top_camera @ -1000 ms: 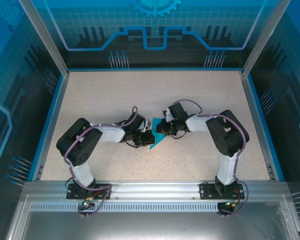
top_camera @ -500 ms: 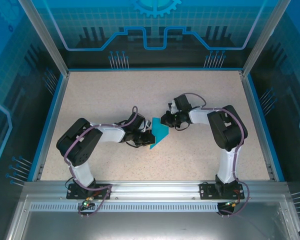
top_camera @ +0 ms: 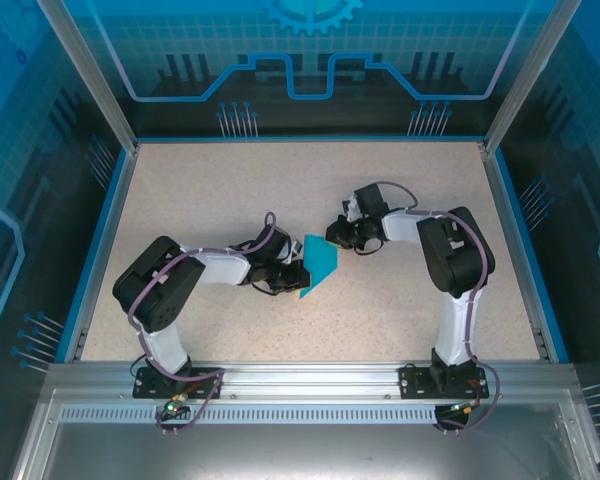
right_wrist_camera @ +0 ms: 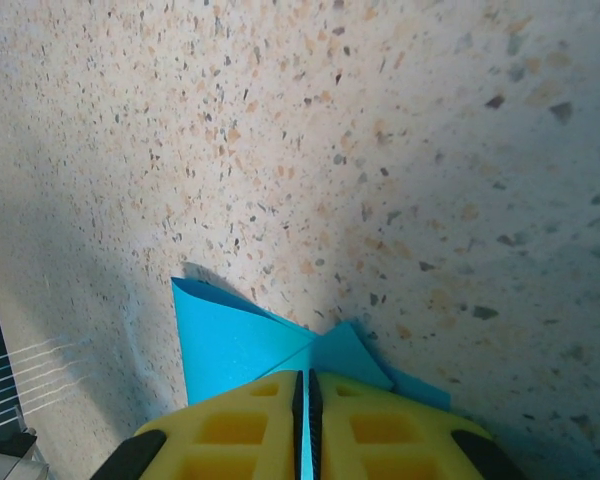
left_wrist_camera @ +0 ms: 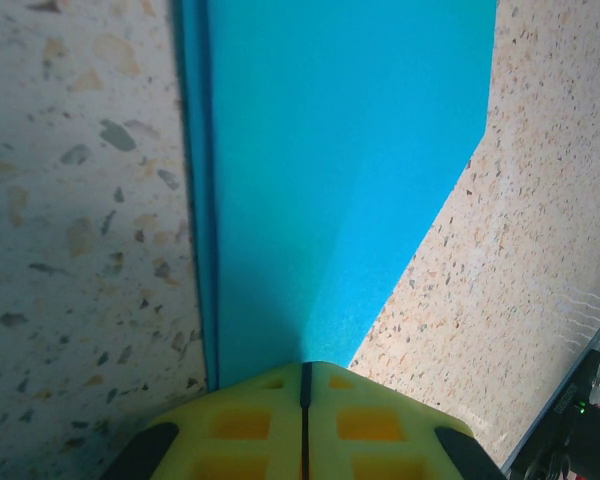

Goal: Fold a paper plane with a square sheet of paper (pick it up from the middle)
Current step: Fourth fold the wing at the center of the table.

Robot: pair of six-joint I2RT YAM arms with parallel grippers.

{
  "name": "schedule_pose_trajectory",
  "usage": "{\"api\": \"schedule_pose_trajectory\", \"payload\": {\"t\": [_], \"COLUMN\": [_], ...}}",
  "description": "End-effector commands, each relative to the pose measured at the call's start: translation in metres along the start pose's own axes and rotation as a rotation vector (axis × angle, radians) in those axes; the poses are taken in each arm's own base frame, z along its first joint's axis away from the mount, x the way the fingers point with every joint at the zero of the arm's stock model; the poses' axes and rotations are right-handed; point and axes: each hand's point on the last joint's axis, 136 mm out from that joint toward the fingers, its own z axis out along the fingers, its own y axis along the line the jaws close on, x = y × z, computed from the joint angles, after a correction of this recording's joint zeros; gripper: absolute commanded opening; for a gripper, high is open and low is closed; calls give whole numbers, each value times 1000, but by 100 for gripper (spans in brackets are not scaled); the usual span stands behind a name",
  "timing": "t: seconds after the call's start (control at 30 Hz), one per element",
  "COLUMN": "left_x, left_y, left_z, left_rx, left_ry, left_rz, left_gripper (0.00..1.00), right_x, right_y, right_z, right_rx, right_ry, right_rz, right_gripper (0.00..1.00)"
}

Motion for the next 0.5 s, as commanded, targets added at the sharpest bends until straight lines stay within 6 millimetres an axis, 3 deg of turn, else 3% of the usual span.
{"api": "schedule_pose_trajectory", "payload": {"t": [0.0,0.27,0.47], "left_x": [30,30,28], "left_y": [52,51,48], "left_z": [6,6,5], "left_rx": [-183,-181,-171], "left_ry": [74,74,71], "left_rz": [-59,-56,-54], "left_gripper": [9,9,9], "right_x": [-31,-45,-50], "right_y": [-31,-32,-23], "right_z": [-3,-6,-15], "right_rx": [98,93,90], "right_ry": [-89,-99,-105], "right_rz": [5,11,-19], "right_gripper": [14,14,14]}}
